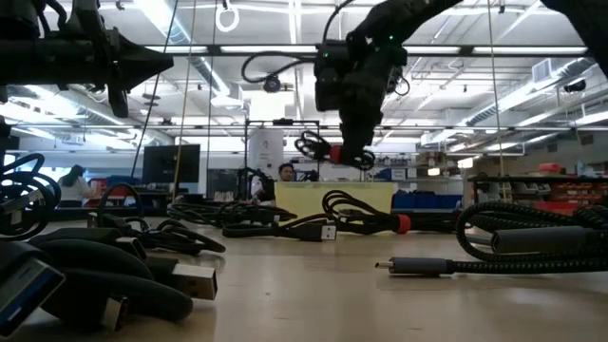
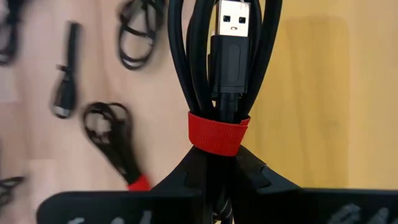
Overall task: Pick and place USB-C Cables
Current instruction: Put the black charger cable into the yellow bin
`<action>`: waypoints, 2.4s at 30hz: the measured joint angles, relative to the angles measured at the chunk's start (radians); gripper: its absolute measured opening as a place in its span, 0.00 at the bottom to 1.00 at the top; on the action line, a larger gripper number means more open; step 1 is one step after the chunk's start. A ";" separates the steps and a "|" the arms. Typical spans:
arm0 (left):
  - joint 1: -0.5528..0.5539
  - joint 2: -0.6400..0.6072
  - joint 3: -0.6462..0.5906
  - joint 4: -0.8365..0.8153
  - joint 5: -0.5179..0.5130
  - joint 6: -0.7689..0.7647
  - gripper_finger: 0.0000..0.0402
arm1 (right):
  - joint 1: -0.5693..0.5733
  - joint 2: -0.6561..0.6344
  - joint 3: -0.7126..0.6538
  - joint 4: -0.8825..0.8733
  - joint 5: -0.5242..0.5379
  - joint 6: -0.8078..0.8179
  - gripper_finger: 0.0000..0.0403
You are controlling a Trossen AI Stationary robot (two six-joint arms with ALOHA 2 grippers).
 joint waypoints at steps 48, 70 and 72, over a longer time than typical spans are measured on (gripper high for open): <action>0.000 0.000 0.000 -0.003 -0.001 0.000 0.07 | -0.001 0.095 -0.050 0.036 0.114 0.086 0.09; 0.000 0.000 0.000 -0.021 0.000 0.001 0.07 | 0.019 0.180 -0.048 0.127 0.068 0.044 0.09; 0.000 0.000 0.000 -0.019 0.000 0.000 0.07 | 0.019 0.180 -0.048 0.125 0.067 0.042 0.09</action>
